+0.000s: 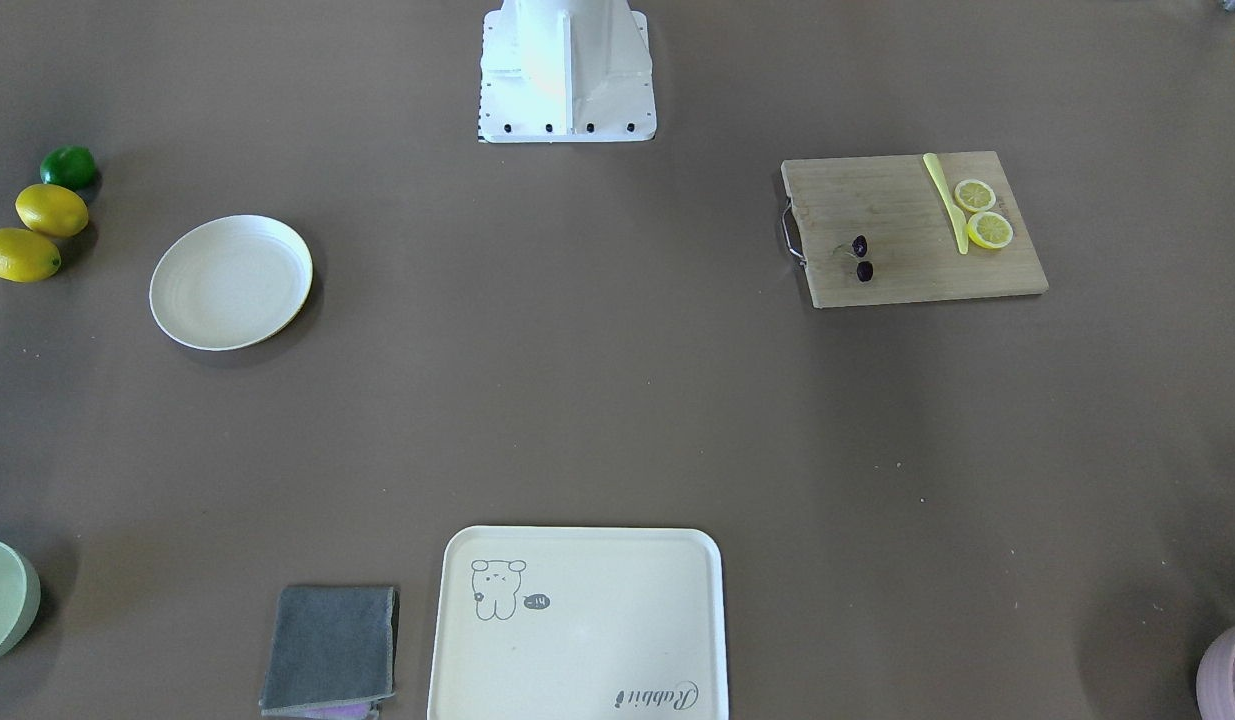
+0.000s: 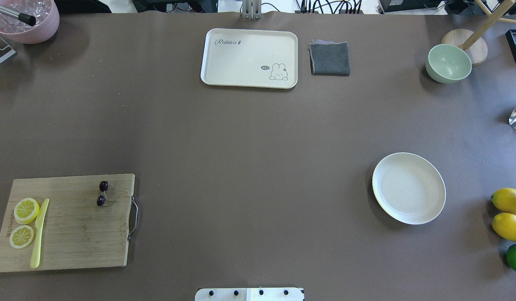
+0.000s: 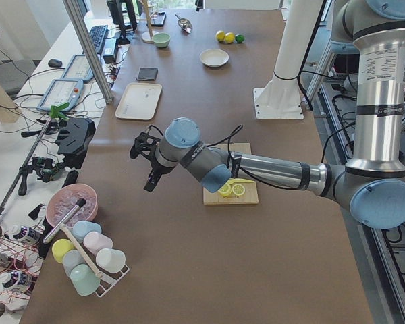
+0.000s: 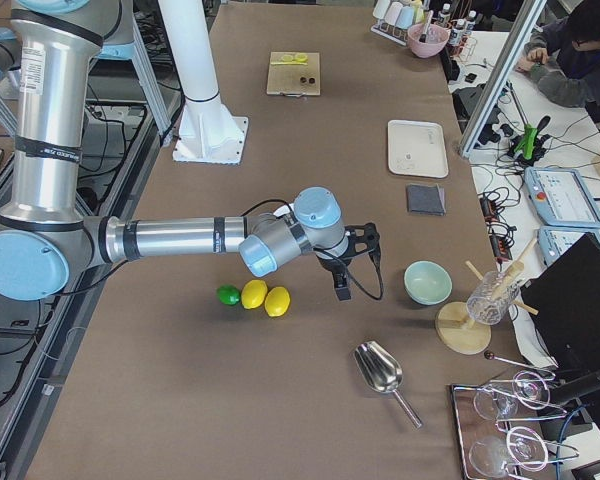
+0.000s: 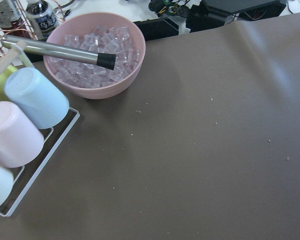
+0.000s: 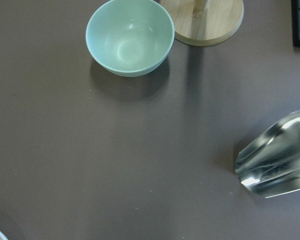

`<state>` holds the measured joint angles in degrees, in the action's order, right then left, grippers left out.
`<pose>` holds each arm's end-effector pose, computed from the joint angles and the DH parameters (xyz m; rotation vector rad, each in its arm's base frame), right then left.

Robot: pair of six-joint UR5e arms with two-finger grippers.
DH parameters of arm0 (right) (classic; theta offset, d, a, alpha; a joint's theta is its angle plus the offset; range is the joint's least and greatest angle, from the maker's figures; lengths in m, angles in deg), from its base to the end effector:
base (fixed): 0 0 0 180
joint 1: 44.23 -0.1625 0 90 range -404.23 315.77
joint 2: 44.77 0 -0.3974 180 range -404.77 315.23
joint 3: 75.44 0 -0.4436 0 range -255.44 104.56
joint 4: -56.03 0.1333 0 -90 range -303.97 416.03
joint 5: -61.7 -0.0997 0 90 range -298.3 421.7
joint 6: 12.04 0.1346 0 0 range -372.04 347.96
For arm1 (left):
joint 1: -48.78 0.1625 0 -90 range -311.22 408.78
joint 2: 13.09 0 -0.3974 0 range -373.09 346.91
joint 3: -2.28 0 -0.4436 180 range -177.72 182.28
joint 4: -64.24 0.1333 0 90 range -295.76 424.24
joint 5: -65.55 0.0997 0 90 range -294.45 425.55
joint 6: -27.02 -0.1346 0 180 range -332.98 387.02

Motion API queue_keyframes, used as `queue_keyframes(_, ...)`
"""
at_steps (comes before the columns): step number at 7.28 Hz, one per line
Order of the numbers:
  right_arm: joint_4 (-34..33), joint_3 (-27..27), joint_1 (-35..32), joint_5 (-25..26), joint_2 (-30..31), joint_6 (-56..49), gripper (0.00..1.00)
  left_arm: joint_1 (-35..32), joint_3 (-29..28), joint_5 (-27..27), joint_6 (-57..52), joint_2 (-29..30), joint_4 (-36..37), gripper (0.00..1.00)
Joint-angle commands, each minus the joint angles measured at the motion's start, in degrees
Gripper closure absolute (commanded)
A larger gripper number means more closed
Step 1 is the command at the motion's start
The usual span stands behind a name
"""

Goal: Place red cherry on plate
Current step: 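Reach the right gripper to the white plate rim and grip it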

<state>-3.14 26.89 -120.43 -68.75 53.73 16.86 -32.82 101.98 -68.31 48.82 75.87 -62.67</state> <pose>-0.0804 -0.5200 0.5535 0.2899 -0.8462 0.0323 0.0437 -0.5702 0.4898 0.5385 0.8922 0.0919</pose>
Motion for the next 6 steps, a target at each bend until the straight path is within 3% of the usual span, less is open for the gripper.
queue_keyframes(1,8.7,0.2,10.8,3.9,0.0,17.3,0.0,4.9,0.4,0.3,8.4,1.0,-0.8,0.02)
queue_keyframes(4,18.8,0.1,27.9,14.0,2.7,30.3,0.02,7.0,0.3,0.5,13.9,0.9,-4.1,0.02)
queue_keyframes(6,28.1,-0.1,32.1,15.2,9.5,31.3,0.04,7.1,0.3,0.5,13.8,0.9,-4.1,0.02)
